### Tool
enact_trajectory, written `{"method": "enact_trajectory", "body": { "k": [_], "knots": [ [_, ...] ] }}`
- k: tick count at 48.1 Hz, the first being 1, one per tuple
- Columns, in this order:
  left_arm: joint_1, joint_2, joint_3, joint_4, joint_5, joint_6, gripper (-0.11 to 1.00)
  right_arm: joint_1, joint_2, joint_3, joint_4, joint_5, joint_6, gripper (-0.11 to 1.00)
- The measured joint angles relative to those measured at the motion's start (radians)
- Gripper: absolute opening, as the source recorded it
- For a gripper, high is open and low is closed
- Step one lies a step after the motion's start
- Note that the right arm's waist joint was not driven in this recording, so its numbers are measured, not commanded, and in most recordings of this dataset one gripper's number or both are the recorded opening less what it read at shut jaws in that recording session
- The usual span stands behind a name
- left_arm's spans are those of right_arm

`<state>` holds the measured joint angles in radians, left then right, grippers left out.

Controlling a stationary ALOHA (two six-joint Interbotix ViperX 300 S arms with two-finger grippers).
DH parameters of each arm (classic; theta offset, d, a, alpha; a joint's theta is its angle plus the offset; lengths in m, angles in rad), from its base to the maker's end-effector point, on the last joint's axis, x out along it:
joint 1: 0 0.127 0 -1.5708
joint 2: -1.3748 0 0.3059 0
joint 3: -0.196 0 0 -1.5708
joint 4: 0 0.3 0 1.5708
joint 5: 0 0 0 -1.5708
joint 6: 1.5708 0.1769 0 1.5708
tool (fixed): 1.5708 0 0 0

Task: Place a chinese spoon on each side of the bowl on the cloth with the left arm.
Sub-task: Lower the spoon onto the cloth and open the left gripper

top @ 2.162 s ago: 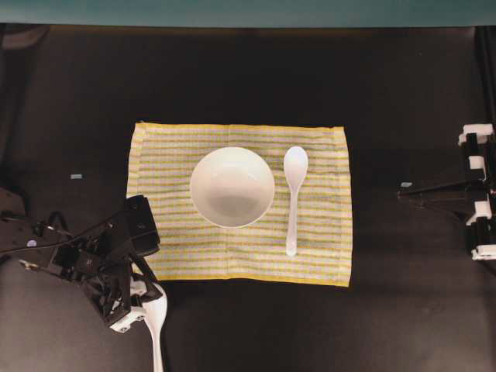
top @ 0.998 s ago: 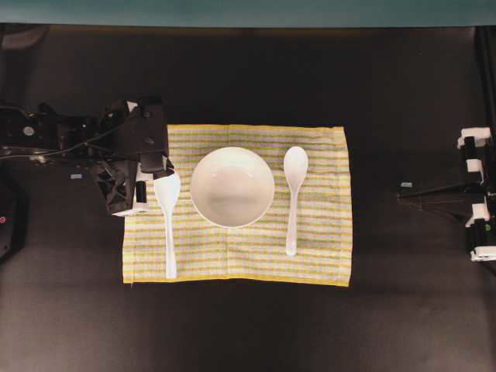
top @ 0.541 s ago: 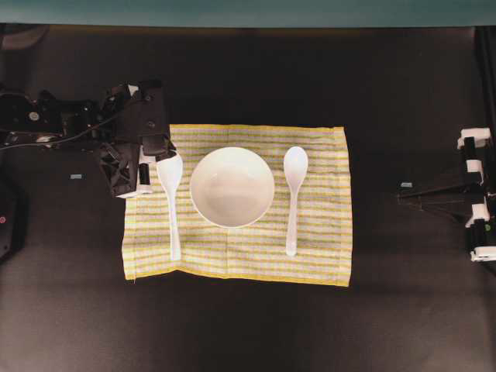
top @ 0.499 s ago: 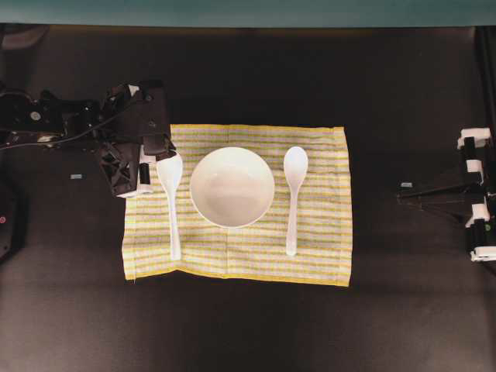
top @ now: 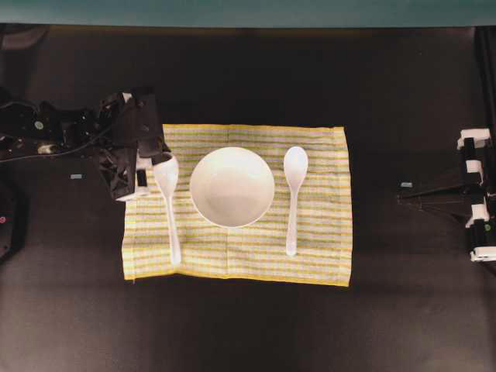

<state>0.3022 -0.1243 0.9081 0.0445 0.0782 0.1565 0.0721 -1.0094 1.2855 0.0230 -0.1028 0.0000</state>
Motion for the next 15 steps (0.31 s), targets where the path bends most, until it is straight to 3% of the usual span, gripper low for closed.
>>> {"method": "enact_trajectory", "body": {
  "k": [10,15],
  "knots": [
    [-0.037,0.002,0.002,0.000,-0.054,-0.003,0.81,0.000,0.000,0.002,0.000,0.002,-0.002,0.01],
    [-0.061,0.002,0.002,0.000,-0.103,0.000,0.88,0.000,0.000,0.002,0.002,0.000,0.000,0.01]
  ]
}}
